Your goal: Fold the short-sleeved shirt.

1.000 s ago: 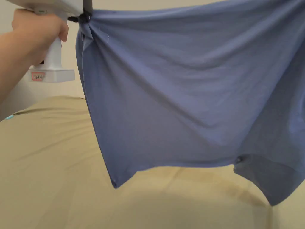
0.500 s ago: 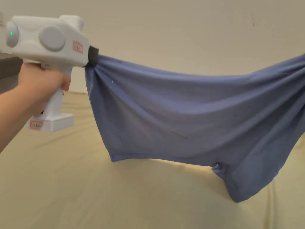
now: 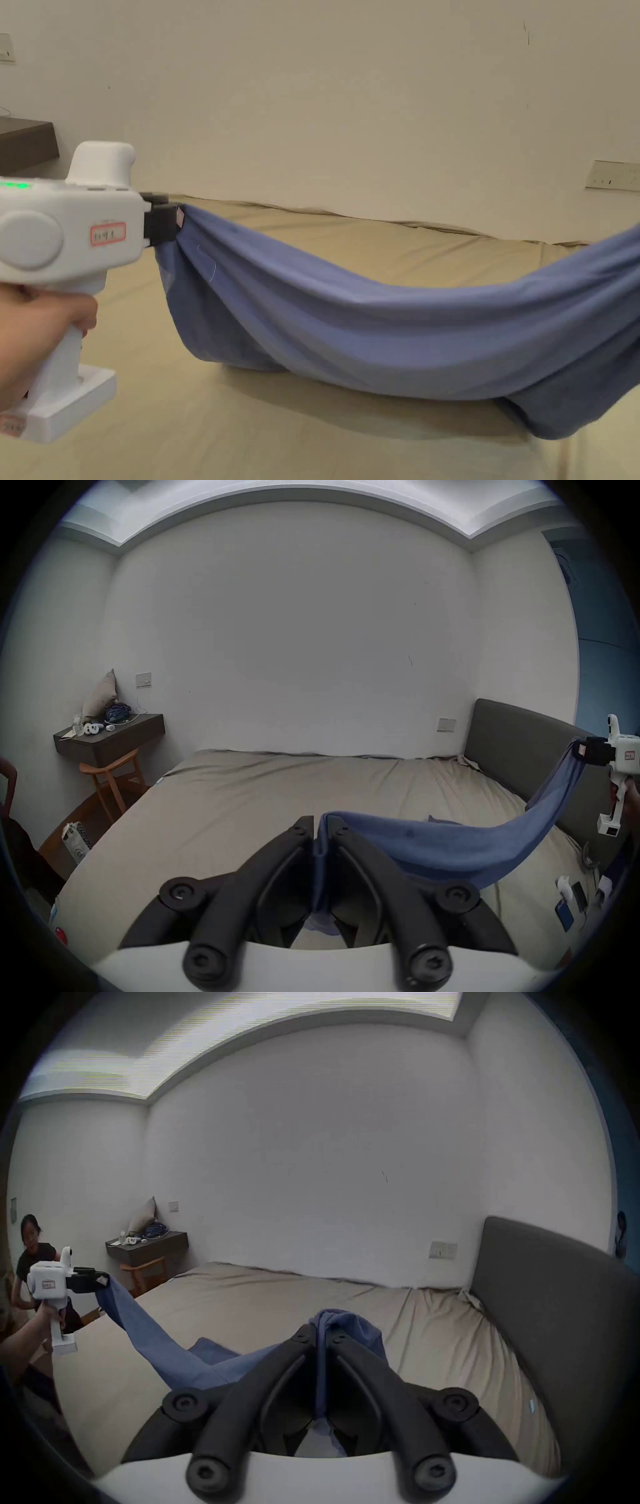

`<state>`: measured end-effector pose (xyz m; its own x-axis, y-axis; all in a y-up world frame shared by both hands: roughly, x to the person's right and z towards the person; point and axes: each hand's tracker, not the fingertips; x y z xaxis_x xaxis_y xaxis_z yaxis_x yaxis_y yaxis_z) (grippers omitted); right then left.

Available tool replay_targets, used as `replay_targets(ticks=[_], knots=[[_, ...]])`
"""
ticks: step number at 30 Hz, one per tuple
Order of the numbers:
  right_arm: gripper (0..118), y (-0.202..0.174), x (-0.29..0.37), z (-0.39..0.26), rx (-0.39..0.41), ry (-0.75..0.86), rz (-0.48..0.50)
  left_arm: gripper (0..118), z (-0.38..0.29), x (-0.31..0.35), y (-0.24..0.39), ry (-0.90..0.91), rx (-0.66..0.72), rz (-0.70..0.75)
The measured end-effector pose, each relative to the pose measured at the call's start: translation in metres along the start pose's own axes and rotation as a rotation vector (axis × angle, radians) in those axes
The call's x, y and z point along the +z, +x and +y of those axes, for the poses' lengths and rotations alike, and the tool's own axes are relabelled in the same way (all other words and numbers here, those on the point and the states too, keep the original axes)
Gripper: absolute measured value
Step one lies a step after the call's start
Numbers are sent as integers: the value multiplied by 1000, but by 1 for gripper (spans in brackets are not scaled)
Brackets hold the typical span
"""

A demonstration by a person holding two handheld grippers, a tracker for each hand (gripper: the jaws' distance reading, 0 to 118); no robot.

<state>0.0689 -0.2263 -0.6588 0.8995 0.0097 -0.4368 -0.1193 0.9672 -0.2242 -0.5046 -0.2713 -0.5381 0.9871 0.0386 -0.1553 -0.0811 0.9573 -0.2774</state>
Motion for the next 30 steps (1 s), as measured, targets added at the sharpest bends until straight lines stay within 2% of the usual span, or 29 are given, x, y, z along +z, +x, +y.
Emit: replay_targets(ticks=[3, 14, 28, 30], knots=[[5, 1, 25, -34, -12, -15, 5, 6, -28, 21, -2, -9, -16, -4], [6, 9, 98, -158, -171, -86, 3, 6, -141, 89, 5, -139, 43, -34], [6, -4, 169, -273, -217, -137, -21, 6, -255, 154, -3, -240, 11, -81], [6, -16, 176, -281, -227, -176, -29, 6, -269, 158, -7, -263, 17, -88]])
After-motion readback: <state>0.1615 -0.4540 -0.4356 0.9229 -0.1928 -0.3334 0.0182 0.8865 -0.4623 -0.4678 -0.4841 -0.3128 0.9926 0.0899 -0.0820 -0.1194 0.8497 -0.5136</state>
